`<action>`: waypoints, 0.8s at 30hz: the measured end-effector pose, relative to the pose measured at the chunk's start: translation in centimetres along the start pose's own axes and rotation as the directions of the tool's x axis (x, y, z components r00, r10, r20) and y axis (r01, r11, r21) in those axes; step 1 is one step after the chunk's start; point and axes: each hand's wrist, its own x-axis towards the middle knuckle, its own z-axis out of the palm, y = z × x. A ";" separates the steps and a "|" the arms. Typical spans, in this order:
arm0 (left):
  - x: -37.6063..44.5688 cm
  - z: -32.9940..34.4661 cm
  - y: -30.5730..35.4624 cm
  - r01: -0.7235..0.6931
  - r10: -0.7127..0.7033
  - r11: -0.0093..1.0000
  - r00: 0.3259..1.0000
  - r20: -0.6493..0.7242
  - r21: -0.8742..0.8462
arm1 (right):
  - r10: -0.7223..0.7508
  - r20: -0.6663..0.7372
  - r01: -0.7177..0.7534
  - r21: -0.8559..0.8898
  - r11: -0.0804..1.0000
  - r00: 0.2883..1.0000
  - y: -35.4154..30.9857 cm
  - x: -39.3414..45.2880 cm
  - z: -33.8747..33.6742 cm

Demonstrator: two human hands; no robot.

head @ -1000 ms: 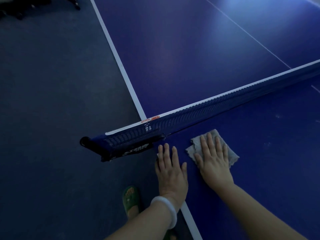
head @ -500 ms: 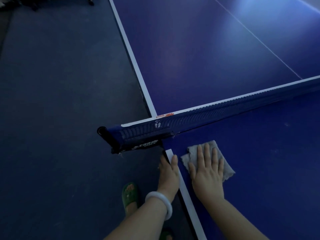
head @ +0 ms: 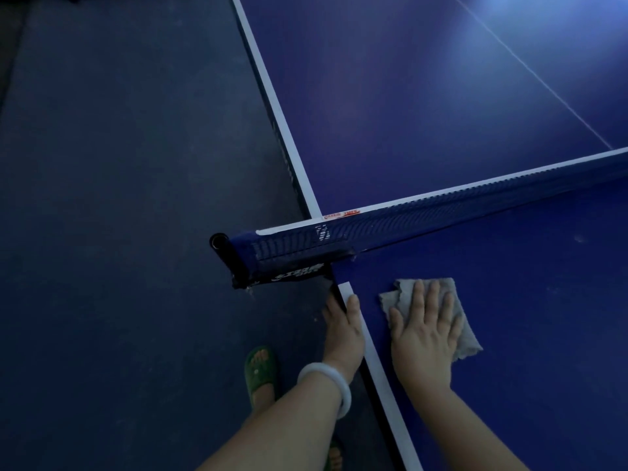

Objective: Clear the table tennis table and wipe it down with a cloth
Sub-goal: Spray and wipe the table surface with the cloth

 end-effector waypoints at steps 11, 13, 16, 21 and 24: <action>0.3 -0.5 -0.1 0.000 -0.004 0.991 1.000 0.028 0.136 | -0.196 0.067 0.194 0.032 0.980 0.978 -3.3 1.3 -0.4; 0.1 -0.6 0.3 0.044 -0.046 0.998 0.998 0.033 0.036 | -0.184 0.052 0.182 0.040 0.983 0.982 -1.4 -2.0 -0.4; 0.0 -0.6 0.5 0.058 -0.059 0.998 0.997 0.045 0.003 | -0.119 0.042 0.118 0.029 0.993 0.992 0.1 -5.7 -0.4; 0.2 -0.4 0.5 0.063 -0.063 0.998 0.998 0.018 -0.017 | -0.022 0.058 0.021 0.004 1.000 0.998 -2.1 -1.4 0.1; 0.3 -0.3 0.4 0.050 -0.050 0.999 0.999 -0.018 -0.006 | -0.009 0.051 0.008 0.004 1.000 0.999 -3.4 -0.1 0.2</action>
